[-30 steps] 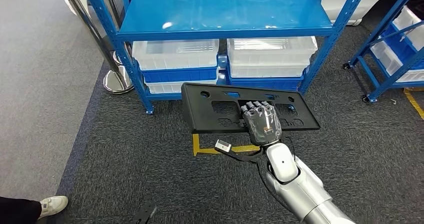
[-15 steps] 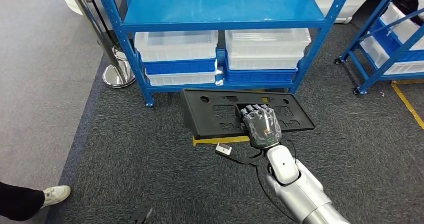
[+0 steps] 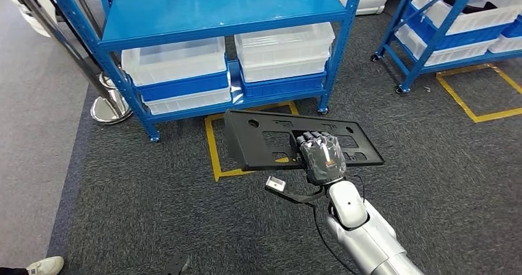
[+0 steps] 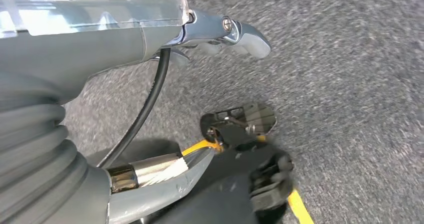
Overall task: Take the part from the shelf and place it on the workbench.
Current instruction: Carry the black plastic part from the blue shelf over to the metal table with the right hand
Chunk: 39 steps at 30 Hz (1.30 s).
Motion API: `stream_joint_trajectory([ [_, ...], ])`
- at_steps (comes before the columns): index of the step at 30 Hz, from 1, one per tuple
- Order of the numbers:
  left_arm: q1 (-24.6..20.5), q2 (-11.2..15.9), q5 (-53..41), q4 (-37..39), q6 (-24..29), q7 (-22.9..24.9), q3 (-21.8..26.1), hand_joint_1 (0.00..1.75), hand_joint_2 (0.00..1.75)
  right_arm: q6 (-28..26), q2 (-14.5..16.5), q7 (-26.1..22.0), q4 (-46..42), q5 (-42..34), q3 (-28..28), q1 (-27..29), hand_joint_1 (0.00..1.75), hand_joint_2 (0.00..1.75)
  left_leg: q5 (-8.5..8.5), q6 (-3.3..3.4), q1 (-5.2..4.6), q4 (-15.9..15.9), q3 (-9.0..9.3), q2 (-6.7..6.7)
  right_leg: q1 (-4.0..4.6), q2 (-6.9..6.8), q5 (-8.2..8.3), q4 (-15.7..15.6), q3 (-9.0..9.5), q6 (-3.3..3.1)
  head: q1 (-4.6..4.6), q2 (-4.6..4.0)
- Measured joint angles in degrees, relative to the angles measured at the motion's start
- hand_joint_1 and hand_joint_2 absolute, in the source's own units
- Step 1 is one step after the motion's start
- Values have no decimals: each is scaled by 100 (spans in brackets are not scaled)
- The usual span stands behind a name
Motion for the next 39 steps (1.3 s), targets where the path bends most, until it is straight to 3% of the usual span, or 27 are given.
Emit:
stream_joint_trajectory([
  [2, 8, 19, -1, 1, 8, -2, 3, 0, 175, -1, 17, -1, 5, 0, -21, 3, 175, 175, 17, 29, -13, -236, 129, -92, -56, 122, 49, -24, -42, 77, -1, 0],
  [3, 7, 15, -1, 1, 10, -3, 3, 0, 175, -2, 22, -2, 7, 0, -28, 14, 175, 175, 45, 33, -21, -310, 150, -49, -79, 190, 80, -56, -46, 125, -10, 0],
  [4, 0, 15, -2, 1, 10, -3, 4, 0, 175, -2, 21, -4, 9, 0, -38, 23, 175, 175, 66, 43, -14, -404, 193, 21, -80, 167, 76, -66, -57, 162, -10, 0],
  [6, -15, 13, -2, 0, 10, -6, 5, 0, 175, -3, 20, -6, 11, 0, -62, 21, 175, 175, 105, 69, 13, -599, 280, 174, -55, -63, -81, 151, -188, 229, 3, 0],
  [8, -13, 12, -2, 0, 6, -8, 8, 0, 175, -2, 20, -6, 12, 0, -79, 13, 175, 175, 96, 78, 26, -650, 306, 318, -70, -319, -388, 800, -526, 289, 18, 0],
  [10, -5, 12, -2, 0, 1, -7, 10, 0, 175, -2, 19, -7, 19, 1, -82, 29, 175, 175, 61, 69, 33, -609, 303, 468, -124, -380, -515, 1372, -833, 354, 19, 0],
  [11, -5, 10, -2, 0, -1, -7, 10, 0, 175, -2, 16, -8, 27, 2, -85, 38, 175, 175, 35, 58, 40, -578, 301, 540, -151, -402, -433, 1390, -858, 385, 19, 0],
  [13, -7, 3, -4, 0, -4, -8, 10, 0, 175, -2, 12, -8, 42, 2, -98, 43, 175, 175, -42, 4, 69, -485, 301, 668, -182, -512, -67, 792, -586, 435, 19, 0],
  [14, -9, 5, -7, 0, -4, -8, 10, 0, 175, -2, 12, -8, 44, 2, -107, 41, 175, 175, -89, -41, 65, -430, 293, 722, -160, -620, 65, 453, -421, 435, 21, 0],
  [16, -9, 10, -14, 0, -4, -12, 11, 0, 175, -2, 14, -8, 44, 2, -127, 41, 175, 175, -163, -132, 43, -342, 279, 804, -114, -727, 137, 107, -267, 354, 17, 0],
  [19, -7, 13, -25, 0, -4, -15, 12, 0, 175, -2, 9, -8, 46, 4, -176, 60, 175, 175, -201, -222, 41, -323, 289, 917, -82, -591, 139, 114, -307, 191, 9, 0],
  [21, -8, 14, -39, 0, -6, -14, 12, 0, 175, -2, 9, -8, 46, 11, -210, 62, 175, 175, -348, -258, 69, -200, 246, 771, -94, -494, 171, 85, -309, 113, 11, 0],
  [23, -11, 15, -48, 0, -6, -14, 12, 0, 175, -2, 9, -8, 46, 17, -221, 61, 175, 175, -480, -266, 84, -69, 201, 588, -100, -454, 187, 69, -307, 78, 13, 0],
  [28, -10, 15, -51, 0, -5, -14, 12, 0, 175, -2, 10, -8, 46, 20, -225, 60, 175, 175, -562, -262, 84, 54, 150, 540, -98, -438, 192, 69, -310, 69, 10, 0],
  [30, 13, 15, -59, 0, -5, -13, 12, 0, 175, -2, 17, -8, 51, 32, -233, 69, 175, 175, -859, -242, 77, 743, -157, 440, -72, -327, 209, 71, -328, 39, 8, 0],
  [31, 27, 15, -72, 0, -6, -11, 12, 0, 175, -2, 20, -5, 55, 53, -245, 79, 175, 175, -820, -202, 69, 850, -202, 384, -49, -199, 225, 77, -341, 29, 8, 0],
  [32, 41, 21, -87, 0, -6, -10, 13, 0, 175, -2, 22, 7, 58, 91, -265, 81, 175, 175, -732, -146, 61, 736, -156, 214, -32, -21, 258, 88, -371, 45, 9, 0],
  [34, 34, 33, -115, 0, -10, -9, 13, 0, 175, -1, 13, 60, 66, 189, -303, 75, 175, 175, -325, -52, 31, -53, 198, -14, -43, 297, 343, 87, -437, 144, 11, 0],
  [35, 25, 35, -120, 0, -13, -9, 13, 0, 175, -1, -7, 92, 73, 225, -312, 66, 175, 175, -259, -23, 37, -271, 284, -79, -55, 379, 388, 74, -471, 206, 13, 0],
  [37, 4, 25, -124, 0, -17, -9, 15, 0, 175, -1, -63, 161, 101, 252, -305, 38, 175, 175, -172, 32, 47, -345, 293, 79, -41, 160, 322, 145, -547, 284, 25, 0],
  [39, -2, 18, -125, 0, -20, -9, 21, 0, 175, -2, -107, 226, 141, 257, -282, -49, 175, 175, -116, 79, 40, -389, 278, 258, -28, -223, -13, 667, -789, 344, 48, 0],
])
